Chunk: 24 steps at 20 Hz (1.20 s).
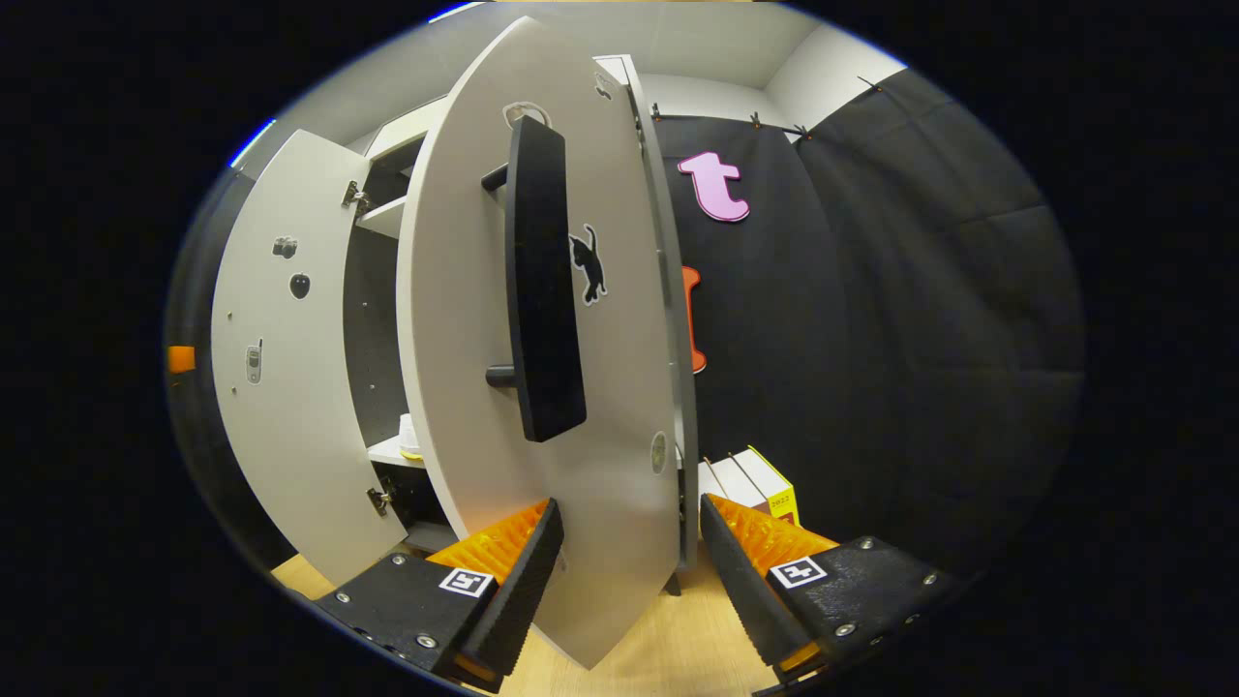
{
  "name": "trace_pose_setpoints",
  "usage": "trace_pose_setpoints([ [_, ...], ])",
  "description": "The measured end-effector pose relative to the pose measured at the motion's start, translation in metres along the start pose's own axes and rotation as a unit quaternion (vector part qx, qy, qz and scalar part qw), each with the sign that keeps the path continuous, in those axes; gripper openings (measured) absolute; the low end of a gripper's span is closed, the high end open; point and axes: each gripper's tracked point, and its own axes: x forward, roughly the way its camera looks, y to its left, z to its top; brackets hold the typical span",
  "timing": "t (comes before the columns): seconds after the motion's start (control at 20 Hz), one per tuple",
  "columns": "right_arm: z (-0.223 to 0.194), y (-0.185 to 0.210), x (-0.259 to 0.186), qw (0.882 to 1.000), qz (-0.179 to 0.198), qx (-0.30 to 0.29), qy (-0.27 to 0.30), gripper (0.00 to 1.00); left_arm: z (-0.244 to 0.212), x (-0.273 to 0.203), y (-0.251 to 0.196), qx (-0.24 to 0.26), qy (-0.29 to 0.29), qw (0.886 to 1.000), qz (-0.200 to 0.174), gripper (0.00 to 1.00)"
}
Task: Grab one shoe with the right hand and put it into the shoe cabinet, grab the other shoe with the left hand and put it into the shoe cabinet; then close the right door with the right hand and the left door with the left hand.
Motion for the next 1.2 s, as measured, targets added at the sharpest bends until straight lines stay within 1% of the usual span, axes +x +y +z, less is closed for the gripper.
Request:
trace_pose_setpoints([
  [0.25, -0.003, 0.032, 0.027, 1.000, 0.025, 0.013, 0.001, 0.89, -0.004, 0.002, 0.018, 0.000, 0.000, 1.000, 0.012, 0.95],
  [0.3, -0.003, 0.041, 0.035, 0.999, 0.033, 0.015, 0.002, 0.82, -0.004, 0.004, 0.021, 0.000, 0.001, 1.000, 0.012, 0.95],
  [0.35, -0.003, 0.050, 0.045, 0.999, 0.037, 0.014, 0.002, 0.99, -0.005, 0.005, 0.024, 0.002, 0.002, 1.000, 0.014, 0.95],
  [0.4, -0.003, 0.056, 0.055, 0.999, 0.041, 0.010, 0.001, 0.92, -0.007, 0.008, 0.028, 0.004, 0.003, 1.000, 0.016, 0.95],
  [0.45, -0.002, 0.062, 0.064, 0.999, 0.046, 0.007, 0.001, 1.00, -0.008, 0.010, 0.031, 0.005, 0.004, 1.000, 0.019, 0.95],
  [0.5, 0.001, 0.069, 0.074, 0.999, 0.048, 0.006, 0.001, 1.00, -0.010, 0.010, 0.035, 0.004, 0.005, 1.000, 0.021, 0.95],
  [0.55, 0.002, 0.071, 0.077, 0.999, 0.049, 0.002, 0.003, 0.92, -0.012, 0.012, 0.038, 0.001, 0.008, 1.000, 0.023, 0.95],
  [0.85, 0.003, 0.071, 0.087, 0.999, 0.043, 0.007, 0.008, 0.92, -0.033, 0.022, 0.057, -0.003, 0.021, 0.999, 0.035, 0.95],
  [1.0, 0.003, 0.076, 0.096, 1.000, 0.030, 0.001, 0.009, 0.92, -0.048, 0.032, 0.057, -0.009, 0.026, 0.999, 0.026, 0.95],
  [1.2, 0.005, 0.083, 0.109, 1.000, 0.015, -0.017, 0.009, 0.92, -0.074, 0.044, 0.062, 0.005, 0.032, 0.999, 0.022, 0.95],
])
